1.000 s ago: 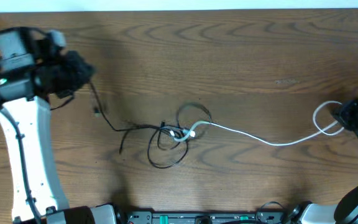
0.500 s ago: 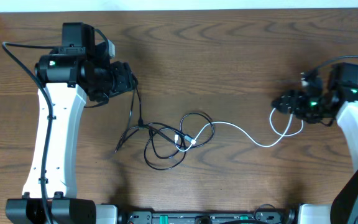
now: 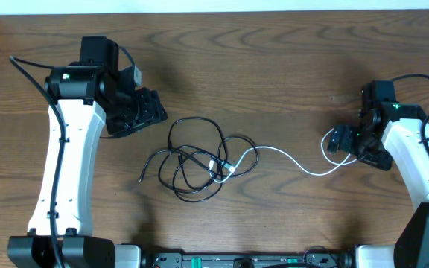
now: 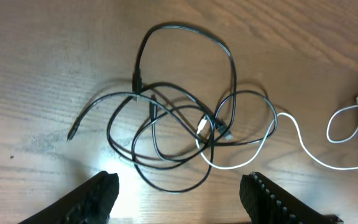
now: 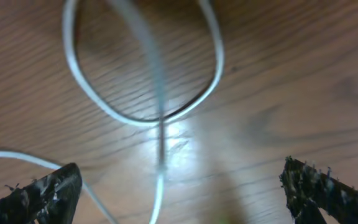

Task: Untangle cables

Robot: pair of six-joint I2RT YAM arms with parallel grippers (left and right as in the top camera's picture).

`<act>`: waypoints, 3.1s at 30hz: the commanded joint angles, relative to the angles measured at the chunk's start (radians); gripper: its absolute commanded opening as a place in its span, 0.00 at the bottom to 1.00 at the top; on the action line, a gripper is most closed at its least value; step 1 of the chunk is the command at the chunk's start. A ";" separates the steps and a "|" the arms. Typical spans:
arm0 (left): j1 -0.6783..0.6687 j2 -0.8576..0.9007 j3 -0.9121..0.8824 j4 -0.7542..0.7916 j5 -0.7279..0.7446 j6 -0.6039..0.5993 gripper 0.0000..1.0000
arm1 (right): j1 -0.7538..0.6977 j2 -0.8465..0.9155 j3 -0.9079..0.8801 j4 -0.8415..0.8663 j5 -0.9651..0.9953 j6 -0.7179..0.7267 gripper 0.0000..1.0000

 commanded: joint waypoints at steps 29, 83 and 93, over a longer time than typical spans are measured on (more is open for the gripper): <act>-0.364 0.010 -0.554 0.106 0.034 -0.641 0.69 | 0.261 -0.049 0.119 0.077 -0.491 -0.264 0.99; -0.581 0.010 -0.803 0.404 -0.078 -1.092 0.60 | 0.261 -0.049 0.119 0.062 -0.491 -0.265 0.99; -0.575 0.007 -0.785 0.552 -0.264 -1.018 0.08 | 0.261 -0.049 0.119 0.057 -0.491 -0.265 0.99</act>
